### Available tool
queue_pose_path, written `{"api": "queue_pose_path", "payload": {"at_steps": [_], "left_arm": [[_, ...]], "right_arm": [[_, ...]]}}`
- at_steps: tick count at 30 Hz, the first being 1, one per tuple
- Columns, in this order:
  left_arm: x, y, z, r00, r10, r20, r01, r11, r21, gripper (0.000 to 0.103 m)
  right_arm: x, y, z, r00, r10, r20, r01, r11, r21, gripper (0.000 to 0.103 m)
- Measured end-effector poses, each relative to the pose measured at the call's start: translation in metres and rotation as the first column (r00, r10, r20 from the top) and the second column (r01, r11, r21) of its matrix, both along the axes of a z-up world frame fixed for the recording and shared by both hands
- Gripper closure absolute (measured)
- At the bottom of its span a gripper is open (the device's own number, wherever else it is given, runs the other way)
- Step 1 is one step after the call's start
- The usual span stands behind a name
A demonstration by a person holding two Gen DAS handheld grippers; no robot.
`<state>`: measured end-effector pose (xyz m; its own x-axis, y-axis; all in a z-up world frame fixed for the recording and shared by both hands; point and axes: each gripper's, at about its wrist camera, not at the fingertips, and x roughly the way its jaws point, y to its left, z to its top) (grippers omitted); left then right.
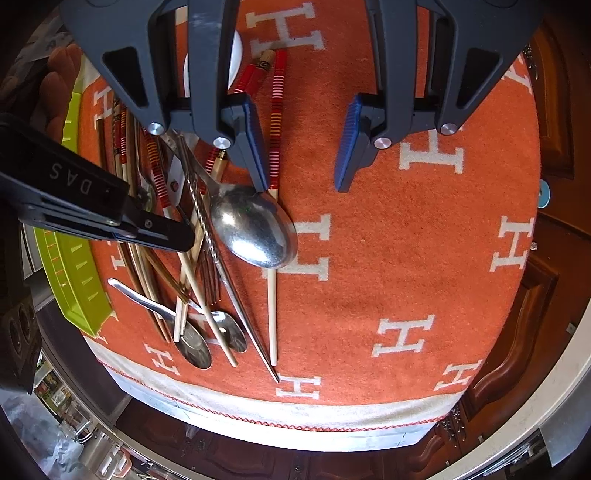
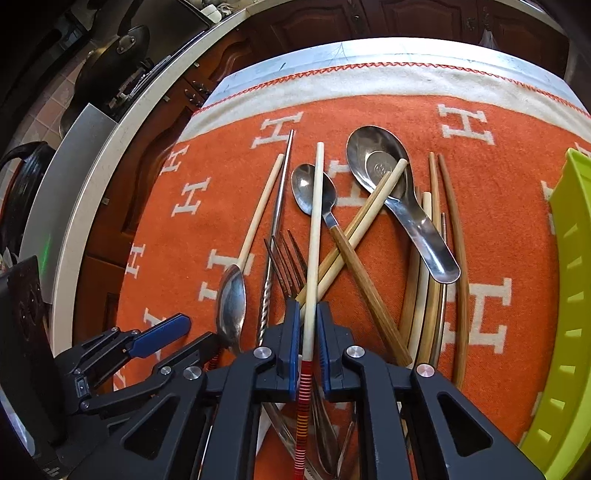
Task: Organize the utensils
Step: 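Grasp a red-and-white chopstick with the left tool while the right tool grasps another, then carry both chopsticks over the green tray and open both tools to drop them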
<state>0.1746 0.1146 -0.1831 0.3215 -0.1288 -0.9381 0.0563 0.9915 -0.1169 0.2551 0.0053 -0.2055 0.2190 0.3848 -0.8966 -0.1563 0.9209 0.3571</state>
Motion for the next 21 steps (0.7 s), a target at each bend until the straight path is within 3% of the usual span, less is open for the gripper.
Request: {"api": "queue_pose_path", "payload": {"at_steps": [10, 11, 12, 13, 21], "left_arm": [[0.005, -0.020, -0.003, 0.999, -0.029, 0.034, 0.025, 0.995, 0.098, 0.071], [0.005, -0.020, -0.003, 0.999, -0.026, 0.039, 0.022, 0.994, 0.106, 0.075], [0.006, -0.021, -0.002, 0.999, -0.022, 0.043, 0.017, 0.994, 0.105, 0.095], [0.007, -0.021, -0.002, 0.999, -0.014, 0.035, 0.010, 0.995, 0.101, 0.099], [-0.007, -0.009, 0.012, 0.992, 0.113, 0.057, -0.117, 0.990, 0.074, 0.100]], "right_arm": [[-0.024, -0.029, 0.014, 0.998, -0.058, 0.009, 0.058, 0.997, 0.053, 0.097], [-0.026, -0.032, 0.017, 0.998, -0.065, 0.014, 0.064, 0.996, 0.060, 0.097], [-0.030, -0.036, 0.020, 0.997, -0.071, 0.021, 0.070, 0.995, 0.064, 0.097], [-0.033, -0.039, 0.023, 0.997, -0.076, 0.031, 0.074, 0.995, 0.069, 0.097], [-0.060, -0.069, 0.058, 0.989, -0.108, 0.102, 0.098, 0.990, 0.098, 0.097]]}}
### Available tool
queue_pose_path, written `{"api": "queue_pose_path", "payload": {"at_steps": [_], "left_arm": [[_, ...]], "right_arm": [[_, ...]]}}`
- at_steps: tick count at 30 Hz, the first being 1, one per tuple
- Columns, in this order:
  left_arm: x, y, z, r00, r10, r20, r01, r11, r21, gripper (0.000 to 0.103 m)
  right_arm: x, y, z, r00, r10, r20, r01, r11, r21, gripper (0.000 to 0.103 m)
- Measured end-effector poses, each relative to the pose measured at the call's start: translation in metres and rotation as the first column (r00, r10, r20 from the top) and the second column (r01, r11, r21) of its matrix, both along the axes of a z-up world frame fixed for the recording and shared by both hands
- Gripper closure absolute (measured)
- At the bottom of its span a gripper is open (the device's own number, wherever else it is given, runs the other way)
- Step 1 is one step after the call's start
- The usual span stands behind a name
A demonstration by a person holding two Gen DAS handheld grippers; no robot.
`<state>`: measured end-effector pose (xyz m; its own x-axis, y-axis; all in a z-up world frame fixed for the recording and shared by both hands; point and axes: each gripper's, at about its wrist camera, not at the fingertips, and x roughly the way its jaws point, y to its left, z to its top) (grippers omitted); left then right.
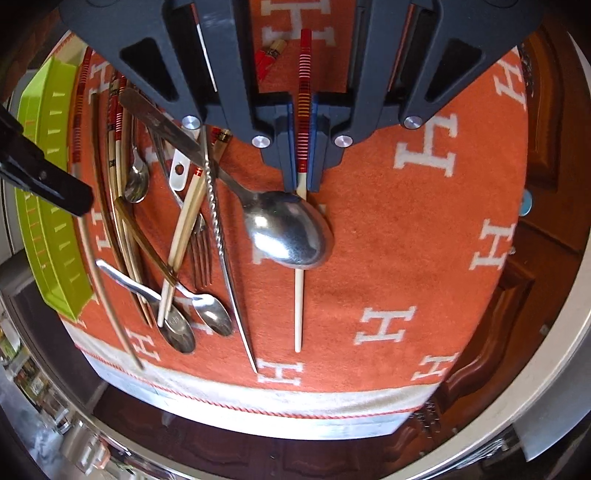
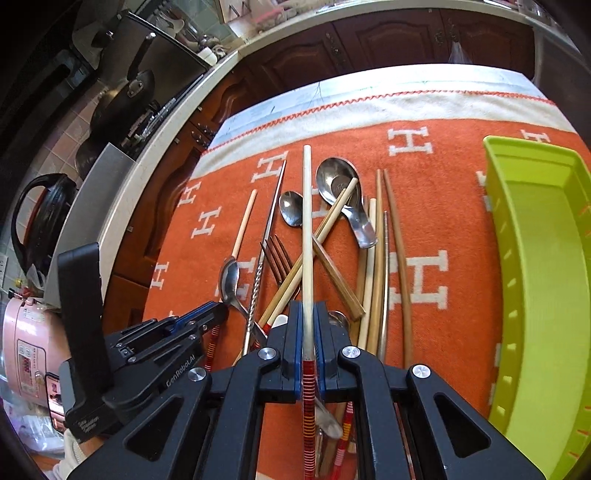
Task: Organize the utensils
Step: 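Carry both chopsticks over the green tray and open both tools to drop them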
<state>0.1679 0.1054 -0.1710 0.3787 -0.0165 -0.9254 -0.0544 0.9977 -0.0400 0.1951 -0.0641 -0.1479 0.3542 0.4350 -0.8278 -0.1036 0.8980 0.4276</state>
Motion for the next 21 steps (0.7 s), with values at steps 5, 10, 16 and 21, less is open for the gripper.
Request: {"api": "queue_pose_path", "payload": {"at_steps": [5, 10, 16, 21], "left_arm": [[-0.021, 0.003, 0.038, 0.992, 0.056, 0.109, -0.058, 0.998, 0.012, 0.100], [-0.045, -0.004, 0.077, 0.978, 0.054, 0.200, -0.052, 0.998, -0.019, 0.100], [-0.069, -0.032, 0.112, 0.961, 0.018, 0.275, -0.008, 0.999, -0.036, 0.100], [-0.082, -0.061, 0.135, 0.946, -0.015, 0.323, 0.029, 0.999, -0.037, 0.100]], "right_arm": [[-0.022, -0.021, 0.023, 0.998, -0.023, 0.053, 0.023, 1.000, 0.007, 0.097], [-0.046, -0.044, 0.041, 0.996, -0.044, 0.079, 0.042, 0.999, 0.024, 0.097], [-0.075, -0.072, 0.061, 0.992, -0.069, 0.105, 0.065, 0.997, 0.038, 0.097], [-0.098, -0.106, 0.079, 0.985, -0.112, 0.129, 0.104, 0.993, 0.062, 0.097]]}}
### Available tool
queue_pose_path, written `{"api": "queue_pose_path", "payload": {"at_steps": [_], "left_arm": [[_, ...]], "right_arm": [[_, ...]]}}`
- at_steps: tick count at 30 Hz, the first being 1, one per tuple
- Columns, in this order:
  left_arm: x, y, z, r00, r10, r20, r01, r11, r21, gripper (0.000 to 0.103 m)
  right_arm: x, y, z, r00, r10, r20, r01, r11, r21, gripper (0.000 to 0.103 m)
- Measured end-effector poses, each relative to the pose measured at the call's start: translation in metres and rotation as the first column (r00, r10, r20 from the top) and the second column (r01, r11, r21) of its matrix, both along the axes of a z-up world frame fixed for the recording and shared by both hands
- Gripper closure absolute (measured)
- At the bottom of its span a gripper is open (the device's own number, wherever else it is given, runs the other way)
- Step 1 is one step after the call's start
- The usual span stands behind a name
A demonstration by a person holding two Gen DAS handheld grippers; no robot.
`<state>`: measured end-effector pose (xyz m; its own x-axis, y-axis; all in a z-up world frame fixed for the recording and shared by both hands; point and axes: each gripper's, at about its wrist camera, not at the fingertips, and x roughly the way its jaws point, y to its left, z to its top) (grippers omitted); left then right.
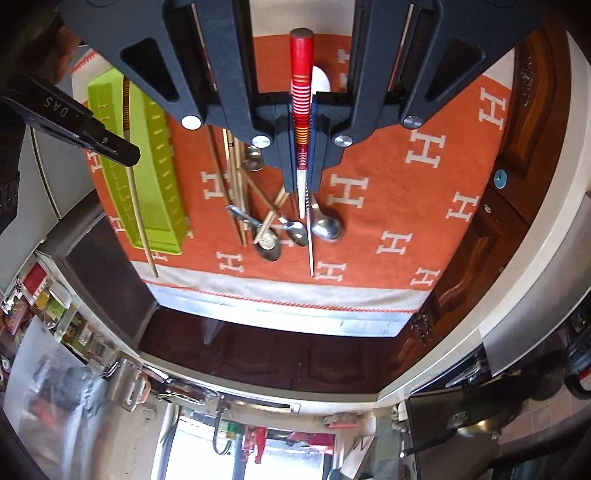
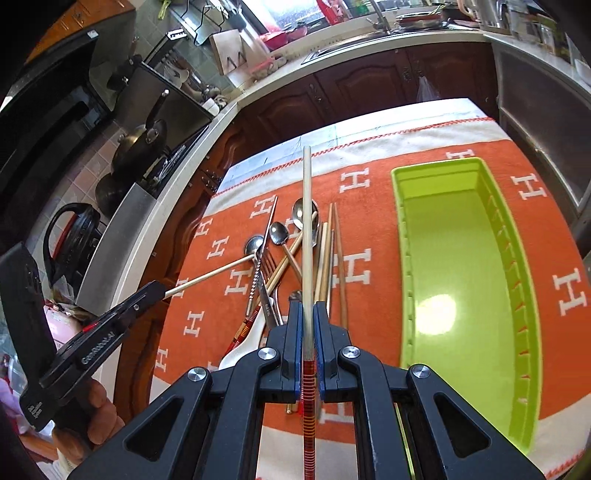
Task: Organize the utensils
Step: 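Carry both chopsticks over the green tray and open both tools to drop them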
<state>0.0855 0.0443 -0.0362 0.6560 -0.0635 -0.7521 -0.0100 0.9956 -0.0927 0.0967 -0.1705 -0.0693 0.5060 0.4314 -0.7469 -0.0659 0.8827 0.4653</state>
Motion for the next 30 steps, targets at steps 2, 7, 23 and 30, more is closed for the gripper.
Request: {"api": "queue_pose_path", "payload": {"at_steps": [2, 7, 23, 30], "left_arm": [[-0.006, -0.010, 0.011, 1.000, -0.011, 0.029, 0.011, 1.000, 0.001, 0.100], [-0.019, -0.037, 0.043, 0.993, -0.053, 0.109, 0.056, 0.998, -0.023, 0.100], [0.005, -0.205, -0.004, 0.960, -0.281, 0.004, 0.281, 0.958, -0.050, 0.100], [0.020, -0.193, -0.056, 0.921, -0.314, -0.232, 0.288, 0.948, -0.137, 0.092]], "right_arm": [[-0.009, -0.015, 0.005, 1.000, -0.018, 0.009, 0.018, 1.000, 0.005, 0.097], [-0.024, -0.051, 0.017, 0.997, -0.075, 0.035, 0.075, 0.997, 0.003, 0.097], [0.007, -0.161, -0.030, 0.969, -0.197, -0.152, 0.180, 0.977, -0.116, 0.089], [0.000, -0.174, -0.027, 0.968, -0.223, -0.112, 0.206, 0.967, -0.151, 0.061]]}}
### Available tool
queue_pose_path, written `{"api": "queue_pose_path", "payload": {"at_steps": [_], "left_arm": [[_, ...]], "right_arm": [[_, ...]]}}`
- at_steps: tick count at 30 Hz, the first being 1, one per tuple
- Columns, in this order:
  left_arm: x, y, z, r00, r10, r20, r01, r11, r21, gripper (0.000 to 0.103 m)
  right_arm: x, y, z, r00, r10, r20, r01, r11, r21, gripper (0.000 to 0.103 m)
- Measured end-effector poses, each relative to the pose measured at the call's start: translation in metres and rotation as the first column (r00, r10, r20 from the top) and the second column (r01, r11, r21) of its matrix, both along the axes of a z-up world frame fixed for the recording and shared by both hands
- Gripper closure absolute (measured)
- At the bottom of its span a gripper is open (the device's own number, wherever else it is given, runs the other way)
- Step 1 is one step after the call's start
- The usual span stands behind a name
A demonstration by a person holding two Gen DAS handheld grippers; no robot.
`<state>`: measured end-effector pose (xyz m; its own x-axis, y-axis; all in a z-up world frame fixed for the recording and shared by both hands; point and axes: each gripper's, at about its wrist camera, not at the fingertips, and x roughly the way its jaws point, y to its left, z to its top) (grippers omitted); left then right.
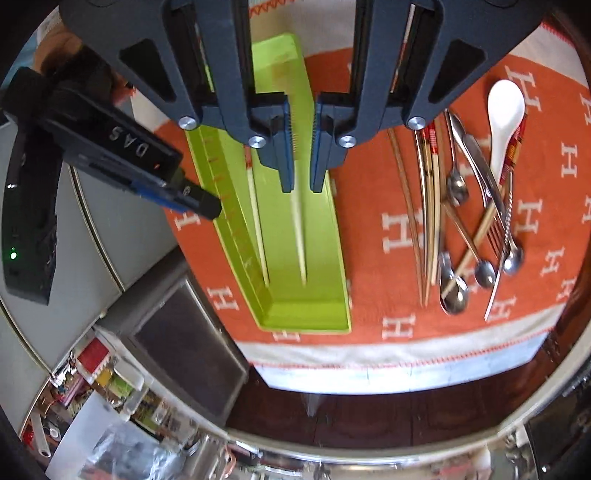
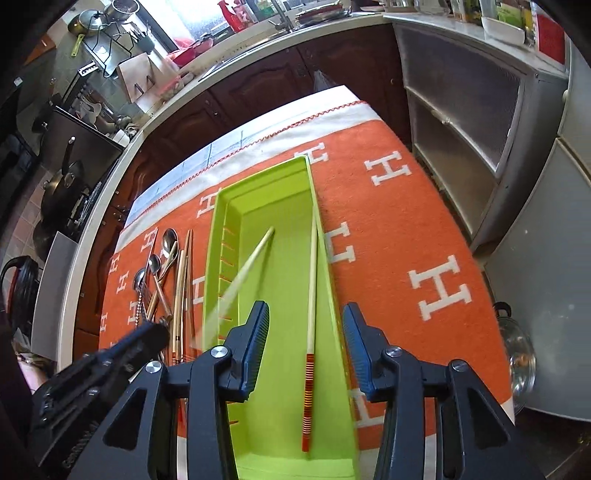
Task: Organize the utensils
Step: 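Carry both chopsticks over the green tray and open both tools to drop them, then move both open tools back over the utensil pile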
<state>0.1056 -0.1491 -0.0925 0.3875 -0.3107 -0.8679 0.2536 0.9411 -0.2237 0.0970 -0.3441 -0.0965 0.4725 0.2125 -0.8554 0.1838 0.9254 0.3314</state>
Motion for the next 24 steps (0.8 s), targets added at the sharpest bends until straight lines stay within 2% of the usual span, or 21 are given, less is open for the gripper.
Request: {"api": "queue_pose_path", "payload": {"at_steps": [4, 6, 11, 17, 20, 22, 24], "left_arm": [[-0.006, 0.012, -0.001, 1.000, -0.003, 0.001, 0.003, 1.000, 0.009, 0.069], [-0.010, 0.021, 0.005, 1.000, 0.003, 0.020, -0.004, 1.000, 0.016, 0.066], [-0.015, 0.038, 0.014, 0.999, 0.047, 0.023, -0.048, 0.998, 0.036, 0.066], [-0.018, 0.062, 0.022, 0.995, 0.081, 0.066, -0.085, 0.995, 0.060, 0.066], [-0.021, 0.070, 0.025, 0.995, 0.065, 0.075, -0.069, 0.996, 0.064, 0.066], [-0.023, 0.074, 0.027, 0.995, 0.059, 0.085, -0.065, 0.995, 0.073, 0.066], [-0.024, 0.081, 0.029, 0.994, 0.068, 0.083, -0.073, 0.995, 0.066, 0.066]], "right_arm": [[-0.007, 0.000, 0.002, 1.000, 0.015, 0.003, -0.015, 1.000, 0.000, 0.061], [-0.016, 0.010, 0.004, 1.000, 0.019, 0.004, -0.019, 1.000, 0.005, 0.061], [-0.027, 0.038, 0.007, 0.999, 0.042, 0.023, -0.042, 0.999, -0.007, 0.061], [-0.040, 0.060, 0.015, 0.996, 0.075, 0.058, -0.073, 0.997, -0.030, 0.059], [-0.046, 0.069, 0.021, 0.993, 0.080, 0.092, -0.076, 0.996, -0.050, 0.053], [-0.050, 0.076, 0.027, 0.990, 0.093, 0.110, -0.086, 0.994, -0.073, 0.045], [-0.050, 0.083, 0.032, 0.985, 0.117, 0.125, -0.108, 0.991, -0.082, 0.043]]}}
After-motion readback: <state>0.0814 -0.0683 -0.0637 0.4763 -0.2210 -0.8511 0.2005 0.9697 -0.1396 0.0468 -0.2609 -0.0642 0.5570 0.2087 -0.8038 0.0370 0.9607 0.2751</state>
